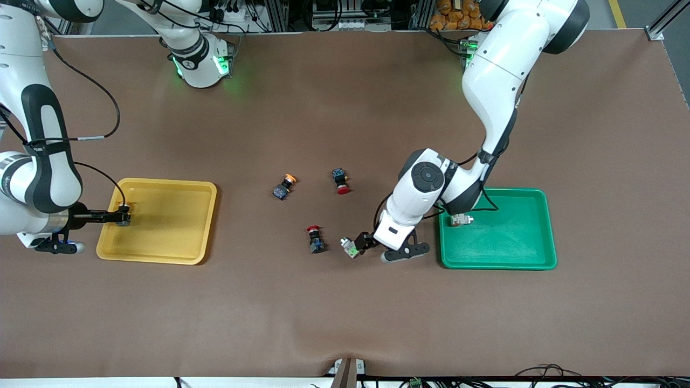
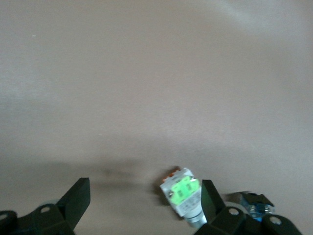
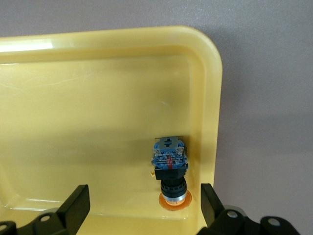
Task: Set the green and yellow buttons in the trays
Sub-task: 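Grasp the green button with the left gripper while the right gripper grasps blue button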
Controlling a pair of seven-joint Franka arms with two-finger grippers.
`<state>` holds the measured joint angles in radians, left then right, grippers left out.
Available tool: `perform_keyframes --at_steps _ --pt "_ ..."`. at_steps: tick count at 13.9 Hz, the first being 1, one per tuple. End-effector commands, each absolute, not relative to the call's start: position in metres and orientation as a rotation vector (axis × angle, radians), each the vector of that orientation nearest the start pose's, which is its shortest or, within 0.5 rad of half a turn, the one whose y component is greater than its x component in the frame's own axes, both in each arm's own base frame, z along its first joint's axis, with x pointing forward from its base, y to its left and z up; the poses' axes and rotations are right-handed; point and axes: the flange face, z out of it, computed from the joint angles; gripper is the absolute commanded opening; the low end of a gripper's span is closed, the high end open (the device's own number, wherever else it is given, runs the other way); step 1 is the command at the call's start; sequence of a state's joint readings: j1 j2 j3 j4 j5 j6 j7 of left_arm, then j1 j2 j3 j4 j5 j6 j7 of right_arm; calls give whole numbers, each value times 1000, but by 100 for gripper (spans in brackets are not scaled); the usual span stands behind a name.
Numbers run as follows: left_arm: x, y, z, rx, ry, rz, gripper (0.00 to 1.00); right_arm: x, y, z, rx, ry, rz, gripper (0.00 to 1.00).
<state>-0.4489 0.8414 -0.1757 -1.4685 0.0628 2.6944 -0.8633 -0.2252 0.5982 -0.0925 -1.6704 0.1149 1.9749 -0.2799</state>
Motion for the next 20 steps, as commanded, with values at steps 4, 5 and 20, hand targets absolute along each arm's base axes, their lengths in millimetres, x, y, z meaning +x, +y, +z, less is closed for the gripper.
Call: perform_keyframes --at_steps 4,5,20 --pt "623 -441 203 -3473 -568 -536 100 634 -192 258 -3005 142 352 100" --pt "622 -441 195 -3483 -588 -544 100 640 -190 266 -3012 142 323 100" --pt "612 -456 153 -3489 -420 -532 65 636 -11 259 -2848 404 723 100"
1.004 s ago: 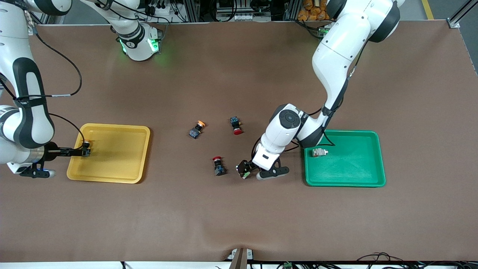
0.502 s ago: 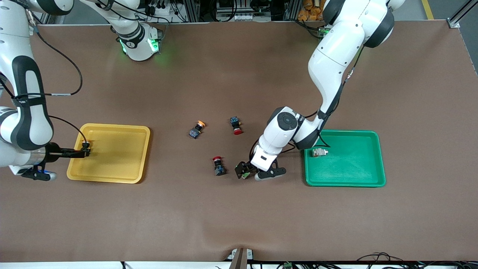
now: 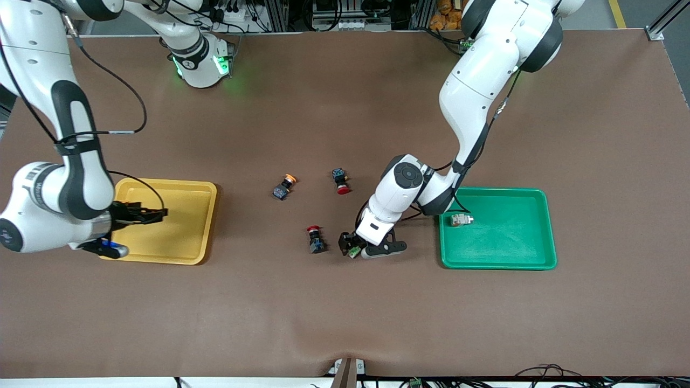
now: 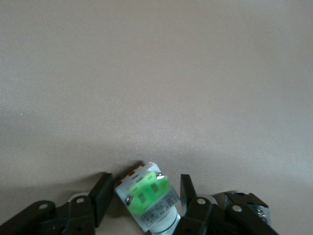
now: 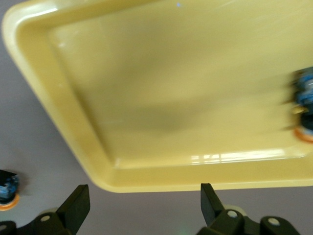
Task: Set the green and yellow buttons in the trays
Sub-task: 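Grasp the green button with the left gripper while the right gripper grasps blue button, then place the green button in the green tray while the right gripper lifts blue button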
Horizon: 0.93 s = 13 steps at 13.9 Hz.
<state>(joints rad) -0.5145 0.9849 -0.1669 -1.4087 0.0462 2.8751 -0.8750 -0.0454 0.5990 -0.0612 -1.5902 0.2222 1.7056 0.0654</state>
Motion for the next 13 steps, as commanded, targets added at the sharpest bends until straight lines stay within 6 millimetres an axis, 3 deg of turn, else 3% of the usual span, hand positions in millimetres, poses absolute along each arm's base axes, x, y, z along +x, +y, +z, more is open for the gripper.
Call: perform_keyframes --at_steps 1,2,4,5,9,11,13 --pt "612 -455 150 -3486 -413 -530 66 635 22 259 -2857 402 740 100" --pt "613 -453 148 -3480 -405 -535 61 632 50 255 -2864 459 772 100" --pt "616 -452 158 -3480 -409 -555 6 617 102 240 -2810 619 843 100" --pt "622 -448 169 -3480 -405 -583 0 615 117 239 -2791 672 832 100" --pt "634 -436 210 -3437 -393 -496 0 608 173 229 -2823 794 757 100" --pt "643 -413 235 -3396 -321 -427 0 599 194 219 -2831 883 712 100" --pt "638 -389 251 -3345 -252 -315 0 592 207 211 -2810 912 702 100"
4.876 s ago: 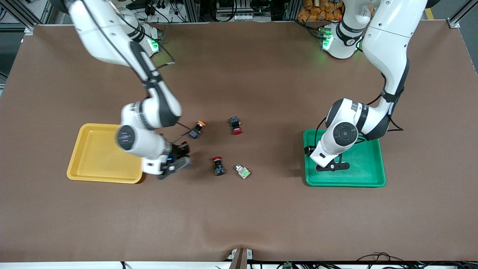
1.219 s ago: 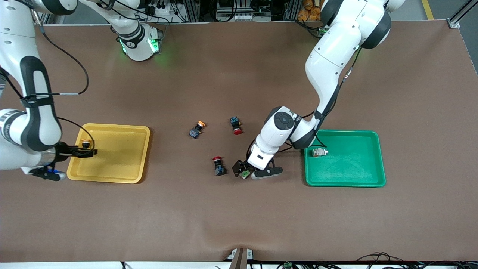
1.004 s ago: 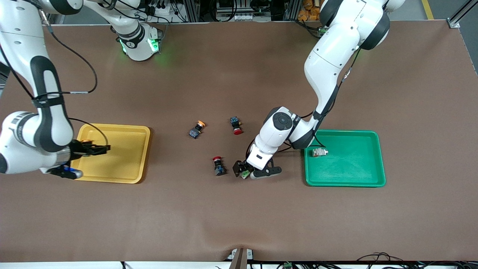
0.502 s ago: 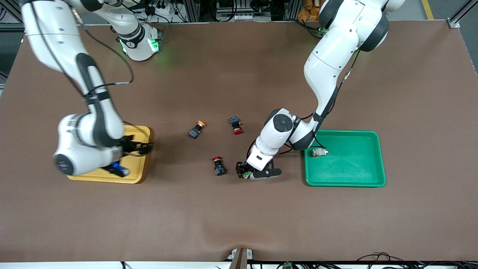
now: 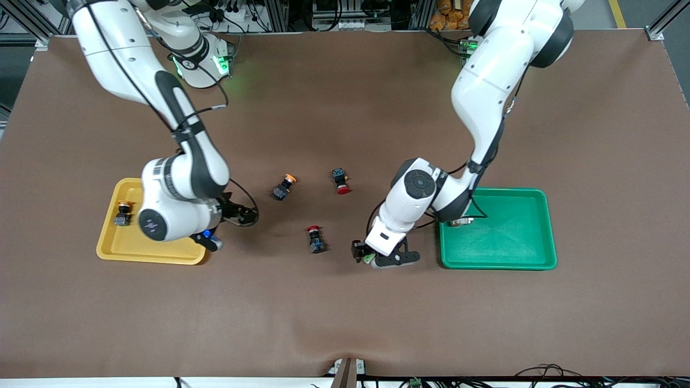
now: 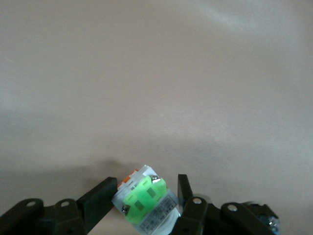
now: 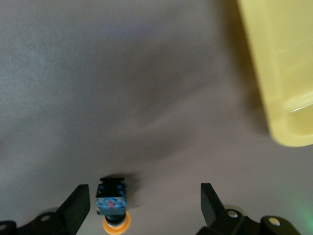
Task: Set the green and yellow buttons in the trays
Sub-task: 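Place the green button in the green tray while the right gripper lifts blue button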
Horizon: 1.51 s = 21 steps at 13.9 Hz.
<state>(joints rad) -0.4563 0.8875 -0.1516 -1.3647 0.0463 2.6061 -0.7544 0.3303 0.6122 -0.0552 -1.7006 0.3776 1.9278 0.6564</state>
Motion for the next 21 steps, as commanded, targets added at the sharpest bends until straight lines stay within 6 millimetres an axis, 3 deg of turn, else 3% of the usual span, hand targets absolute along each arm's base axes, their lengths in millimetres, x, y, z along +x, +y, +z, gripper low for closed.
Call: perform_keyframes --at_steps 1,4,6,8,10,13,14,15,16,17,18,20,21 --pt "632 -368 251 -3319 -239 -272 0 585 212 202 -2775 939 701 100" --pt "628 -274 261 -3263 -36 -234 0 569 234 193 -2772 921 712 100" --pt "622 -221 262 -3237 38 -204 0 561 237 187 -2782 920 706 100" --pt "619 -182 263 -3218 118 -187 0 548 254 180 -2808 889 678 100" --pt "628 -135 253 -3200 218 -168 0 531 284 176 -2848 820 640 100" --pt "631 -95 228 -3196 256 -117 5 520 282 169 -2861 821 603 100" --pt "631 -92 224 -3193 285 -108 21 520 282 169 -2861 821 603 100" --pt "630 -91 219 -3194 290 -96 72 521 282 170 -2862 817 600 100" --pt "631 -90 217 -3194 288 -94 100 520 280 170 -2866 805 600 100" --pt "634 -84 220 -3193 276 -104 100 519 279 172 -2866 802 599 100" --pt "638 -75 226 -3193 253 -119 100 519 279 174 -2866 802 598 82" --pt "643 -78 238 -3193 254 -139 100 521 277 178 -2860 808 593 45" --pt "645 -80 245 -3191 257 -124 100 522 275 180 -2857 811 589 33"
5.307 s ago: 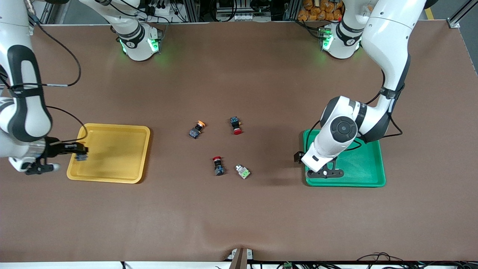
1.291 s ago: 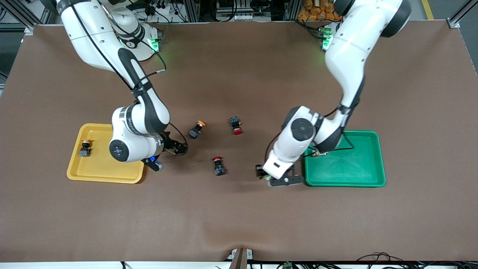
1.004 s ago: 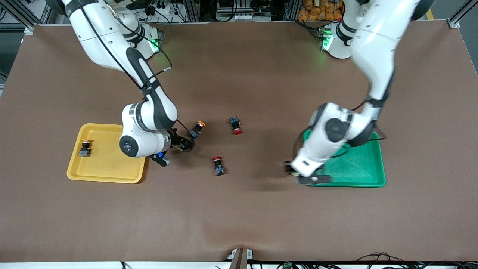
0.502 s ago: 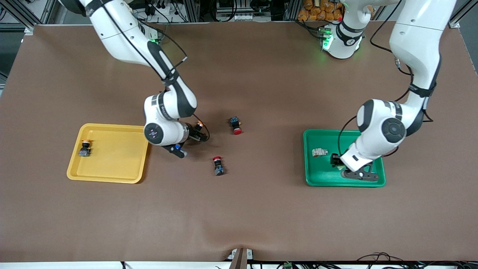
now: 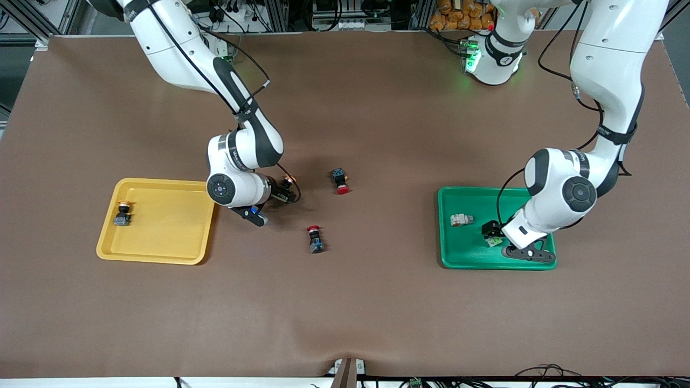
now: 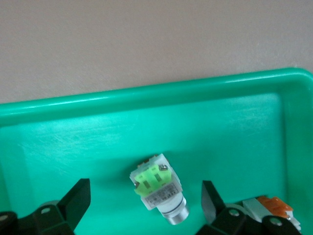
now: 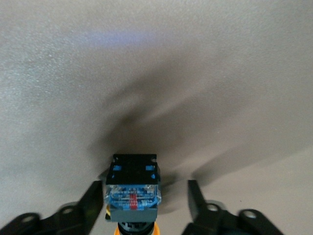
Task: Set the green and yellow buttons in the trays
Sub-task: 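Place the green button in the green tray while the right gripper lifts blue button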
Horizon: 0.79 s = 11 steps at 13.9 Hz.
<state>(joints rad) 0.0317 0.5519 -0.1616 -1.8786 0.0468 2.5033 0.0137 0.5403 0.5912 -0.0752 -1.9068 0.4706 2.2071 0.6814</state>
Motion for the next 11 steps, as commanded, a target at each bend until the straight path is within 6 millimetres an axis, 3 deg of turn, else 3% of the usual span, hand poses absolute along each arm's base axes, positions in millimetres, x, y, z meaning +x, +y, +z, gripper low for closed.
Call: perform_keyframes --at_steps 1,4,6,9,10,11 --pt "650 -80 255 -3190 254 -111 100 523 275 181 -2855 812 585 28" --pt "668 -77 302 -3183 250 -31 100 525 272 188 -2849 816 582 27" --pt "675 -76 346 -3174 251 65 100 536 254 207 -2827 846 565 28" --pt "666 -76 418 -3149 259 158 100 561 202 237 -2785 895 568 28" --pt "657 -83 445 -3134 269 165 100 572 179 246 -2788 834 572 28" --pt "650 -74 470 -3125 241 145 100 584 152 257 -2781 772 590 28"
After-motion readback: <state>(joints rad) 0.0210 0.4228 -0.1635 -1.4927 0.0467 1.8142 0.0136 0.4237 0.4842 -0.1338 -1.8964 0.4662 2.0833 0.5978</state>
